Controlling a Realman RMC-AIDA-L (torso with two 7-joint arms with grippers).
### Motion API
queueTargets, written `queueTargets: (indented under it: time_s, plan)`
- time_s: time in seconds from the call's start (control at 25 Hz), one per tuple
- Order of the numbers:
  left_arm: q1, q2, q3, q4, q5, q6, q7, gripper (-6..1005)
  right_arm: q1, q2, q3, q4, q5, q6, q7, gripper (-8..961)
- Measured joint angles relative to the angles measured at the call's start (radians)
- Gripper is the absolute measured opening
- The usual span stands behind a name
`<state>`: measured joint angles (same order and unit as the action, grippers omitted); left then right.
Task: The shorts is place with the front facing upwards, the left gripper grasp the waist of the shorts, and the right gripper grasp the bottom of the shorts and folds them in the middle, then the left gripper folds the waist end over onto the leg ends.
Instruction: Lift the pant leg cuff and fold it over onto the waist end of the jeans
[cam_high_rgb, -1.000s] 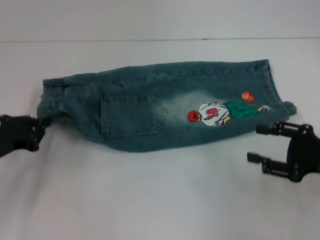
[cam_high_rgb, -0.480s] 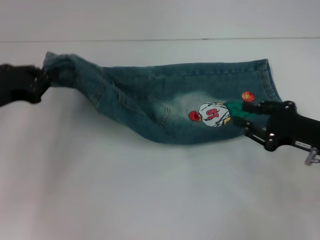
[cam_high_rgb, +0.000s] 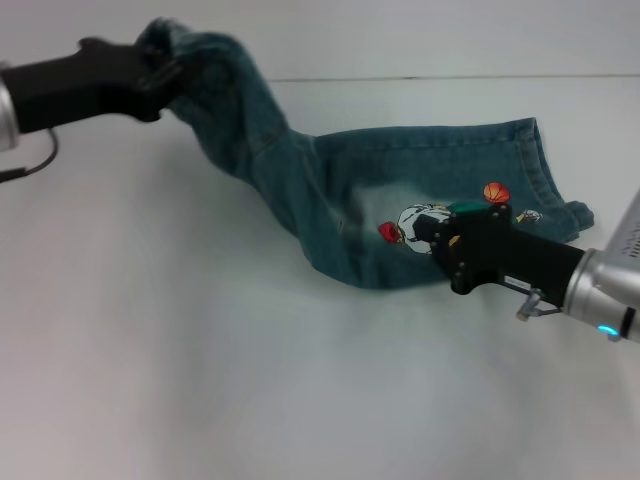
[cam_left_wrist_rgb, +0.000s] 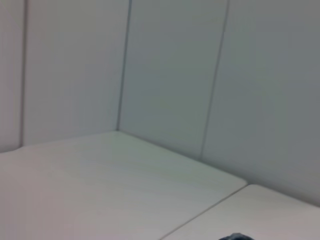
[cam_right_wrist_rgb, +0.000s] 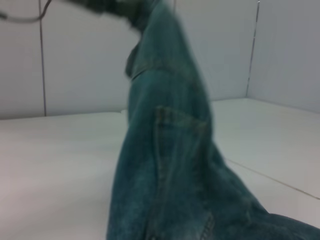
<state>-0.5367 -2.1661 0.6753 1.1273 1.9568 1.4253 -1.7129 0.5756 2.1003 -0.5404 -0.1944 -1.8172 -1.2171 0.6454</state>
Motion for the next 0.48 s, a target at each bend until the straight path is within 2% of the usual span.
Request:
queueTargets:
  time_s: [0.24, 0.44, 0.48]
  plan:
    - [-0.033, 0.0, 0.153, 0.075, -0.064, -0.03, -0.122, 71, 0.058, 0.003, 0.0, 0.078, 0.01, 0.08, -0.054, 17]
    - [-0.074, 0.002, 0.281, 0.097, -0.072, -0.1, -0.194, 76, 0.1, 0.005, -0.003, 0.137, 0.007, 0.125, -0.098, 19]
    - [-0.074, 0.002, 0.281, 0.097, -0.072, -0.1, -0.194, 77, 0.107, 0.006, -0.004, 0.143, 0.005, 0.129, -0.1, 20]
